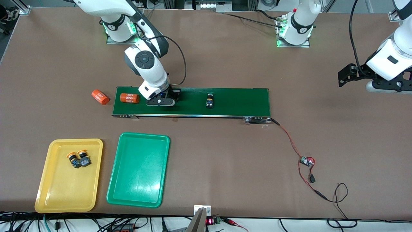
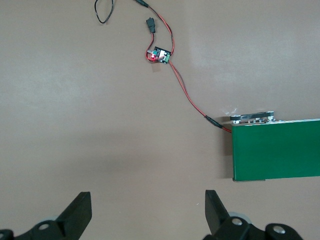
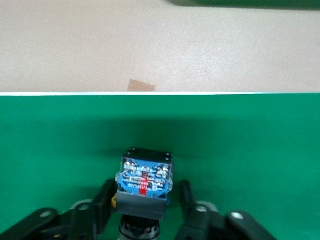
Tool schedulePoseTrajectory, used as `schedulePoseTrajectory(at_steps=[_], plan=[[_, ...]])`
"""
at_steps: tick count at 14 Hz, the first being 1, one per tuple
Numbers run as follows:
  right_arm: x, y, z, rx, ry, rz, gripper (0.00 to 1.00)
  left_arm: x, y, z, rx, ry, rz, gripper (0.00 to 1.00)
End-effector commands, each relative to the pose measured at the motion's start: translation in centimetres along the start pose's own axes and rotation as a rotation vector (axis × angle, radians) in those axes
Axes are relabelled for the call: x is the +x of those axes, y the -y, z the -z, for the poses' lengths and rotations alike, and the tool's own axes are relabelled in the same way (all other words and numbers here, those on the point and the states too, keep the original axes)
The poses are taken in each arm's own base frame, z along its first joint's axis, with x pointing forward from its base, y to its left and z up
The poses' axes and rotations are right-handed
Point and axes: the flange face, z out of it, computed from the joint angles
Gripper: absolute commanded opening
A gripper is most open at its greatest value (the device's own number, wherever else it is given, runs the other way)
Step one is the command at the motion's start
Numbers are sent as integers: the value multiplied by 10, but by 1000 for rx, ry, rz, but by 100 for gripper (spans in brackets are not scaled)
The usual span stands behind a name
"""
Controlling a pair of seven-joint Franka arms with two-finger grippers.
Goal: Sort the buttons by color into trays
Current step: 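Close the right gripper on the blue button and lift it, then carry the blue button over the green tray with the right gripper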
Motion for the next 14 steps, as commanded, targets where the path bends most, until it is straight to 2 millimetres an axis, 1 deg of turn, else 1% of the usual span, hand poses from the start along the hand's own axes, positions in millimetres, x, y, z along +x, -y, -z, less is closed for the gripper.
schedulePoseTrajectory(at_steps=[1,3,4,5,6,7,8,10,12,14], plan=[[15,-1,6,4,-29,2,8,-2,-2,9,1,0,-7,100],[36,-6,25,-6,-49,-22,5,-2,-2,9,2,0,-9,100],[50,-5,42,-20,-53,-20,5,-2,-2,9,1,0,-9,100],[72,-10,64,-38,-50,-14,5,-1,-2,8,1,2,-9,100],[98,-16,93,-52,-62,4,5,-1,-2,8,1,2,-9,100],[119,-25,113,-56,-83,11,5,-1,-2,8,1,2,-9,100],[138,-38,126,-55,-107,13,5,-2,-2,9,1,0,-9,100],[173,-68,118,-61,-129,48,5,-1,-2,8,1,2,-9,100],[209,-98,100,-46,-149,68,5,-1,-2,8,1,2,-9,100],[232,-117,91,-16,-204,65,5,-2,-2,9,1,0,-9,100]])
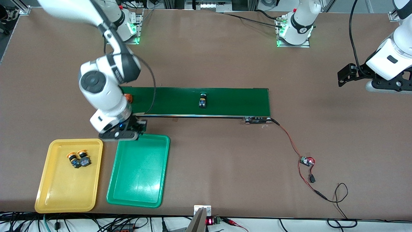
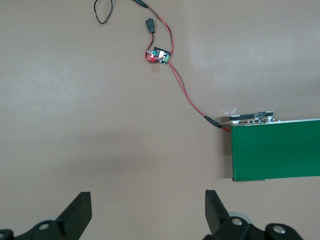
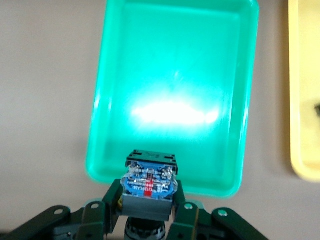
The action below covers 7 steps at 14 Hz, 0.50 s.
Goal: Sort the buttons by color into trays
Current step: 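Carry the blue button over the green tray with the right gripper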
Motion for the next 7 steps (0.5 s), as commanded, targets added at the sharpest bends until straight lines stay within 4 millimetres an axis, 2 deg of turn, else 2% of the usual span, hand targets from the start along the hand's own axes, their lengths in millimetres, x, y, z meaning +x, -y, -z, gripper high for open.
schedulePoseTrajectory(at_steps=[1,3,5,7], plan=[[33,-16,-32,44,-70,2,5,-2,-1,8,1,1,-5,100],[44,-32,-54,75,-137,-7,5,-1,-1,7,1,3,-7,100],[48,-56,-68,75,-155,5,5,-2,-2,8,1,3,-7,100],[47,-58,-75,73,-147,14,8,-2,-2,8,1,6,-9,100]])
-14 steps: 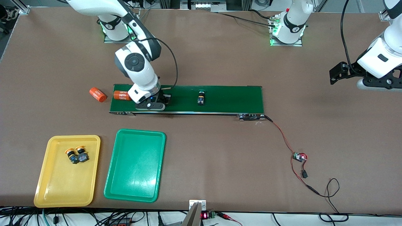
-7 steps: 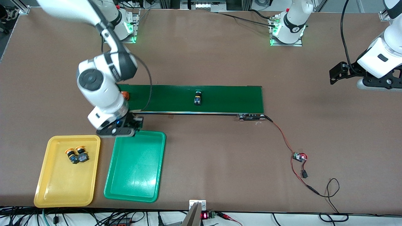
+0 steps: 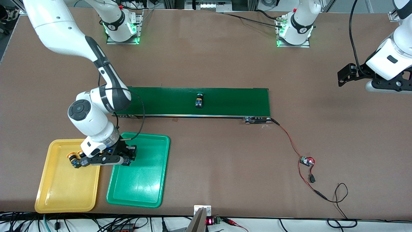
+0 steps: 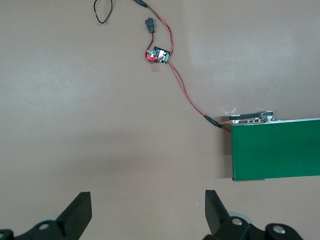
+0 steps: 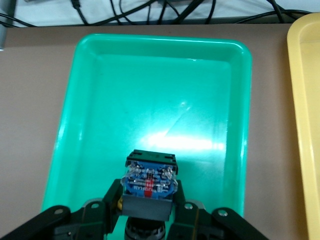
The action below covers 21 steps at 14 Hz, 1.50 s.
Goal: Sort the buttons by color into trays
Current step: 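Carry the blue button over the green tray with the right gripper, then release the button into the green tray and move the right gripper back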
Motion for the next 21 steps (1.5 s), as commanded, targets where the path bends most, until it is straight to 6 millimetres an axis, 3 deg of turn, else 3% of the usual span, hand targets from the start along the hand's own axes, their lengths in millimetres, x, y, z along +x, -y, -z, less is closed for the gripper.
schedulePoseTrajectory(at_steps=[1,4,7,9,11,13,17,21], plan=[[7,1,1,8,-16,18,28,-2,0,8,1,3,-6,100],[4,3,-4,10,-8,20,57,-2,-1,7,1,5,-8,100],[5,3,0,22,-7,6,76,-2,-2,8,1,4,-9,100],[3,7,0,23,-5,11,84,-1,-1,7,1,6,-10,100],[0,19,8,27,-3,20,100,-2,-1,7,1,5,-9,100],[-15,41,22,39,22,22,100,-1,0,7,1,6,-10,100],[-77,81,52,21,104,-87,100,-2,0,6,1,11,-8,100],[-131,128,59,-51,231,-192,100,-4,-2,6,1,24,-8,100]])
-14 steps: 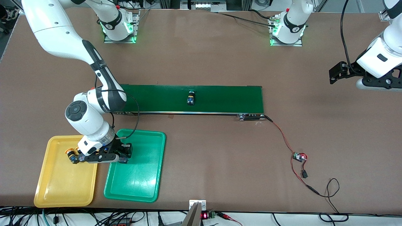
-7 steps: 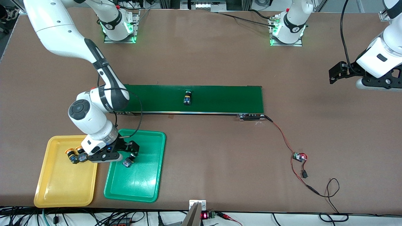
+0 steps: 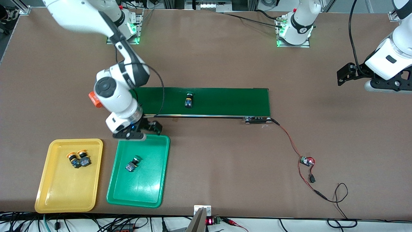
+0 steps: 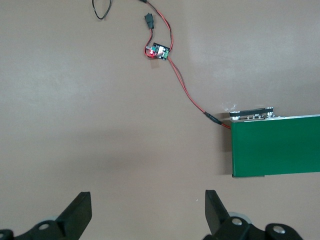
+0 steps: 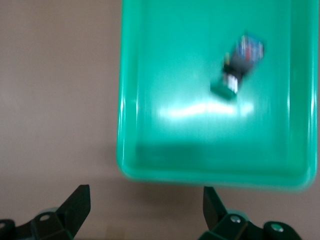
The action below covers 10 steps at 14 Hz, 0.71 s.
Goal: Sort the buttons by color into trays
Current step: 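Release the button into the green tray and move the right gripper back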
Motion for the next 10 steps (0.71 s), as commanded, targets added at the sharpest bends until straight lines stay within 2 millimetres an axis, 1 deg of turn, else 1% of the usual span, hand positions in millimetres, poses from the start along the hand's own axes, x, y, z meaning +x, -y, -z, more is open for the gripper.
schedulePoseTrajectory(at_steps=[1,4,5,8,9,10], plan=[[-41,21,6,-51,68,-34,100,-2,-1,11,1,3,-7,100],[-62,44,9,-71,94,-70,100,-2,-3,12,1,2,-10,100],[-69,54,7,-72,98,-56,100,-1,-3,11,1,5,-10,100],[-84,69,2,-74,111,-23,100,-2,-3,11,1,5,-10,100],[-88,69,-3,-82,118,-14,100,-2,-3,11,1,5,-9,100],[-95,73,-4,-81,126,5,100,-2,-6,11,1,7,-12,100]])
